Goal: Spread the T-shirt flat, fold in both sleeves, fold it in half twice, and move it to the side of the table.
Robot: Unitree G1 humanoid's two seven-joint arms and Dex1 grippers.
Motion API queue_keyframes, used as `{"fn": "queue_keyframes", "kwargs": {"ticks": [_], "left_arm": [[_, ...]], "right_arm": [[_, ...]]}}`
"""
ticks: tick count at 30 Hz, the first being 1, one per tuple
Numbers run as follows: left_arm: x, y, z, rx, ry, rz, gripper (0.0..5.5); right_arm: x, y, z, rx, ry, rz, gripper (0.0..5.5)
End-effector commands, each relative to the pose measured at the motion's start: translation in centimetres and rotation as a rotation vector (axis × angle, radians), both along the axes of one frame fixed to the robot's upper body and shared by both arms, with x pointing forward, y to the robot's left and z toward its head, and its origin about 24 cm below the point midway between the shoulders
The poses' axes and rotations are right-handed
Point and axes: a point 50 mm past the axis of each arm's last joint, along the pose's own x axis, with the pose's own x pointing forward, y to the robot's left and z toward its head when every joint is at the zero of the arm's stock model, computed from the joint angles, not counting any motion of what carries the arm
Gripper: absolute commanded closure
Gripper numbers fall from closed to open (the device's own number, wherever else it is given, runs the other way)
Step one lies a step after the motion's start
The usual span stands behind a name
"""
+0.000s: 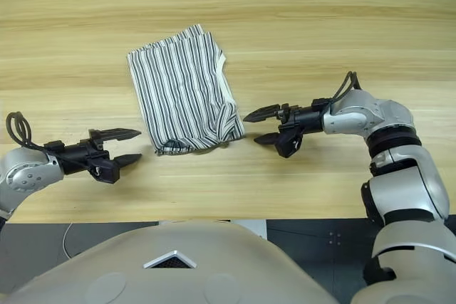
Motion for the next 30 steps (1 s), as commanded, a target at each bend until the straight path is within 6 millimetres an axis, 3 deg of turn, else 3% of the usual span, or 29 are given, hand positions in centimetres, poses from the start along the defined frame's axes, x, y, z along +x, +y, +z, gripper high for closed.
{"fn": "queue_keyframes", "kwargs": {"ticks": [1,12,22,23,30], "left_arm": [[-0.6,-0.2,-1.7,0.058,0.059,-0.017,2.15],[1.1,-2.9,-2.2,-0.001,0.035,-0.063,2.15],[1.6,-3.7,-2.4,-0.01,0.04,-0.081,2.15],[1.5,-3.6,-2.5,-0.007,0.046,-0.083,2.34],[1.4,-3.4,-2.5,0.006,0.067,-0.092,3.4]], "right_arm": [[-0.5,0.4,-1.9,-0.091,0.048,0.02,1.9],[0.3,2.7,-2.7,-0.073,0.013,0.054,1.9],[0.1,3.4,-3.4,-0.089,0.013,0.084,1.9],[0.0,3.3,-3.5,-0.102,0.02,0.093,1.86],[-0.3,3.2,-3.8,-0.125,0.033,0.105,3.21]]}}
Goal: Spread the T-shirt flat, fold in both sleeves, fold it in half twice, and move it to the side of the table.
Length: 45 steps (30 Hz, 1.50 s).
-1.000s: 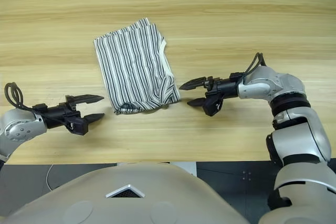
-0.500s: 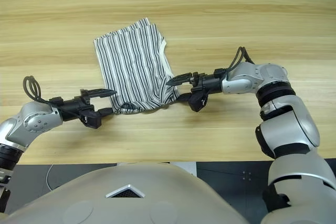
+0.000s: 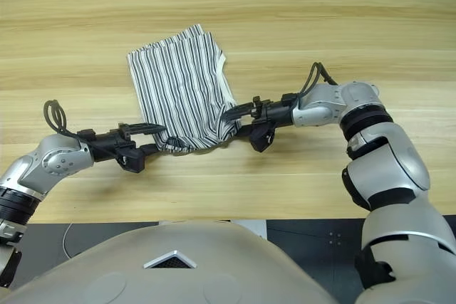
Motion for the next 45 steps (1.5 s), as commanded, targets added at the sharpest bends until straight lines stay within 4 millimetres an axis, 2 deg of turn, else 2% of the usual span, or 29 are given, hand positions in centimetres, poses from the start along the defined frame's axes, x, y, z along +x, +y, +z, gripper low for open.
{"fn": "queue_keyframes", "kwargs": {"ticks": [1,4,12,17,19,21,23,25,28,31,36,41,45], "left_arm": [[-0.9,0.7,-1.2,0.091,0.073,-0.012,3.53],[-0.8,0.6,-1.2,0.084,0.064,-0.013,4.09],[-1.0,0.3,-1.2,0.084,0.079,-0.028,5.22],[-1.0,0.1,-1.1,0.083,0.083,-0.036,5.35],[-0.9,-0.3,-0.4,0.056,0.085,-0.016,5.35],[-1.0,-0.9,1.1,0.004,0.175,0.025,5.35],[-1.8,-0.8,3.3,-0.041,0.392,0.072,5.35],[-2.1,0.0,4.9,-0.002,0.52,0.078,5.35],[-2.5,0.3,6.4,-0.032,0.628,0.072,5.35],[-3.0,0.4,7.3,-0.073,0.692,0.061,5.35],[-3.2,1.0,7.9,-0.064,0.738,0.068,5.35],[-4.2,0.6,7.8,-0.087,0.798,0.025,5.35],[-3.6,1.0,7.6,-0.086,0.79,0.046,5.35]], "right_arm": [[-1.7,-1.2,-2.7,-0.181,0.075,0.029,3.38],[-1.7,-1.1,-2.9,-0.181,0.078,0.024,4.05],[-1.8,-0.9,-3.1,-0.184,0.083,0.029,5.39],[-1.8,-0.6,-2.7,-0.15,0.109,0.025,5.4],[-1.7,-0.6,-2.2,-0.107,0.167,-0.006,5.4],[-1.4,-0.4,-1.1,-0.09,0.226,-0.065,5.4],[-1.4,-0.4,0.9,-0.113,0.377,-0.131,5.4],[-1.5,-0.5,2.9,-0.126,0.538,-0.16,5.4],[-2.1,-0.6,4.9,-0.133,0.699,-0.156,5.4],[-3.8,-0.4,5.7,-0.153,0.845,-0.121,5.4],[-5.2,-0.9,7.2,-0.209,0.969,-0.118,5.4],[-6.5,-0.7,8.1,-0.218,1.041,-0.091,5.4],[-5.8,0.2,8.0,-0.163,0.979,-0.113,5.4]]}}
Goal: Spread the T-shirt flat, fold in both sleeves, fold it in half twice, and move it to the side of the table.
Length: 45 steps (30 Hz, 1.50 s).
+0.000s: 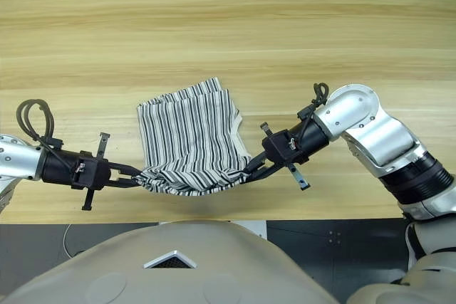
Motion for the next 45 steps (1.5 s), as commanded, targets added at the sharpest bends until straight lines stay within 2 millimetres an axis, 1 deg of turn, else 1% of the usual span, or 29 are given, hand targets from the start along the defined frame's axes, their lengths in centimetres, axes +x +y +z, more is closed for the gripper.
{"fn": "queue_keyframes", "kwargs": {"ticks": [1,4,6,9,14,15,17,19,22,23,26,28,29,30,32,35,38,40,42,45], "left_arm": [[0.9,0.5,0.2,0.017,-0.017,0.022,5.35],[2.8,1.1,0.2,-0.006,-0.026,0.084,5.35],[4.1,1.5,0.1,-0.012,-0.025,0.122,5.35],[5.8,2.4,-0.1,-0.024,-0.023,0.187,5.35],[8.0,3.3,-0.4,-0.038,-0.029,0.262,5.35],[8.4,3.4,-0.8,-0.027,-0.024,0.279,5.35],[9.1,3.6,-2.2,0.021,0.009,0.33,5.35],[9.7,3.7,-3.4,0.051,0.045,0.379,5.35],[10.5,3.5,-4.5,0.06,0.066,0.43,5.35],[10.7,3.4,-4.9,0.061,0.074,0.443,4.96],[11.8,3.7,-5.4,0.05,0.087,0.503,4.52],[12.5,4.6,-5.4,0.048,0.09,0.559,4.19],[12.9,5.4,-5.2,0.051,0.086,0.599,4.03],[13.4,6.6,-4.8,0.043,0.084,0.659,3.98],[14.2,8.8,-3.9,0.006,0.084,0.773,3.98],[14.4,11.3,-3.1,-0.047,0.094,0.888,3.98],[14.1,12.6,-3.1,-0.061,0.082,0.943,3.98],[13.9,12.4,-3.1,-0.076,0.07,0.921,3.98],[13.7,11.9,-2.9,-0.101,0.06,0.882,3.98],[13.6,11.0,-3.0,-0.125,0.047,0.831,3.98]], "right_arm": [[1.2,0.6,0.2,0.026,-0.081,-0.043,5.4],[3.4,1.0,-0.6,0.033,-0.17,-0.124,5.4],[4.7,1.1,-1.0,0.039,-0.187,-0.164,5.4],[6.7,1.6,-1.0,0.062,-0.22,-0.226,5.4],[9.6,2.3,-1.0,0.088,-0.27,-0.321,5.4],[10.1,2.5,-1.1,0.094,-0.275,-0.341,5.4],[10.9,2.7,-1.6,0.088,-0.281,-0.362,5.4],[11.3,3.1,-2.3,0.077,-0.278,-0.373,5.4],[11.8,3.4,-3.3,0.052,-0.266,-0.389,5.4],[11.9,3.5,-3.6,0.037,-0.261,-0.394,5.03],[12.1,3.2,-4.7,-0.019,-0.261,-0.415,4.53],[12.5,2.7,-5.1,-0.04,-0.279,-0.451,4.15],[12.9,2.3,-5.0,-0.047,-0.297,-0.48,3.98],[13.3,1.8,-4.8,-0.059,-0.326,-0.508,3.93],[13.9,1.0,-4.5,-0.071,-0.359,-0.557,3.93],[14.6,0.3,-3.9,-0.07,-0.388,-0.613,3.93],[15.2,-0.1,-3.0,-0.036,-0.427,-0.654,3.93],[15.4,0.4,-2.1,0.045,-0.428,-0.65,3.93],[15.1,1.4,-1.4,0.144,-0.402,-0.621,3.93],[13.2,4.0,-1.0,0.296,-0.347,-0.519,3.93]]}}
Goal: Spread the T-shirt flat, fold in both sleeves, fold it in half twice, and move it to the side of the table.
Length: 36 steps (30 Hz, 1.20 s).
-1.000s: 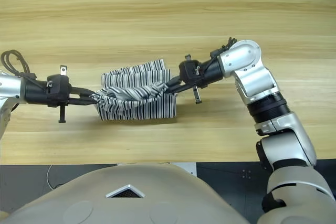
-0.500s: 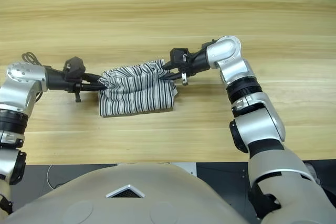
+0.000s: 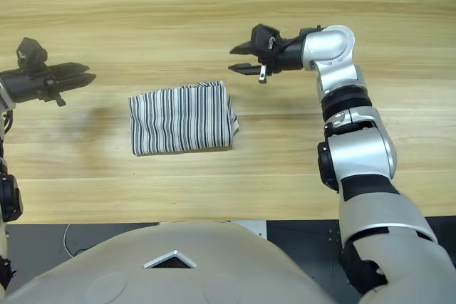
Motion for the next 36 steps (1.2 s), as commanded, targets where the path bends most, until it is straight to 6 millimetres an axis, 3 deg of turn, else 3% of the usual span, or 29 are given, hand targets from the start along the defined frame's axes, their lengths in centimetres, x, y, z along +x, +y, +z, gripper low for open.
{"fn": "queue_keyframes", "kwargs": {"ticks": [1,7,10,14,17,21,24,26,31,34,36], "left_arm": [[-0.2,-1.1,0.2,-0.024,-0.043,-0.062,3.98],[-0.6,-2.3,0.3,-0.036,-0.07,-0.111,3.98],[-0.6,-3.0,0.6,-0.049,-0.145,-0.102,3.98],[-1.2,-4.7,0.9,-0.13,-0.217,-0.119,3.98],[-1.7,-6.1,0.9,-0.177,-0.261,-0.132,3.98],[-1.6,-7.2,0.8,-0.249,-0.313,-0.077,3.98],[-1.2,-7.5,0.6,-0.309,-0.362,0.028,3.98],[-0.8,-7.9,0.1,-0.346,-0.393,0.118,3.98],[0.0,-8.1,-1.0,-0.42,-0.411,0.278,3.98],[1.1,-8.0,-1.0,-0.469,-0.434,0.396,3.98],[1.5,-8.4,-0.9,-0.5,-0.447,0.413,3.98]], "right_arm": [[-2.7,3.8,-0.1,0.148,0.019,0.171,3.93],[-6.0,8.7,-4.8,0.177,0.134,0.216,3.93],[-5.9,10.2,-7.9,0.108,0.18,0.061,3.93],[-4.6,9.7,-10.2,-0.097,0.115,-0.164,3.93],[-2.8,6.7,-10.6,-0.266,0.048,-0.32,3.93],[-1.6,-0.4,-10.4,-0.407,0.029,-0.516,3.93],[-1.2,-7.0,-9.3,-0.386,0.059,-0.81,3.93],[-1.5,-9.9,-8.7,-0.257,0.137,-0.989,3.93],[-1.8,-13.1,-8.0,0.045,0.217,-1.343,3.93],[-1.1,-12.2,-7.7,0.331,0.282,-1.503,3.93],[-0.7,-10.9,-7.5,0.44,0.28,-1.516,3.93]]}}
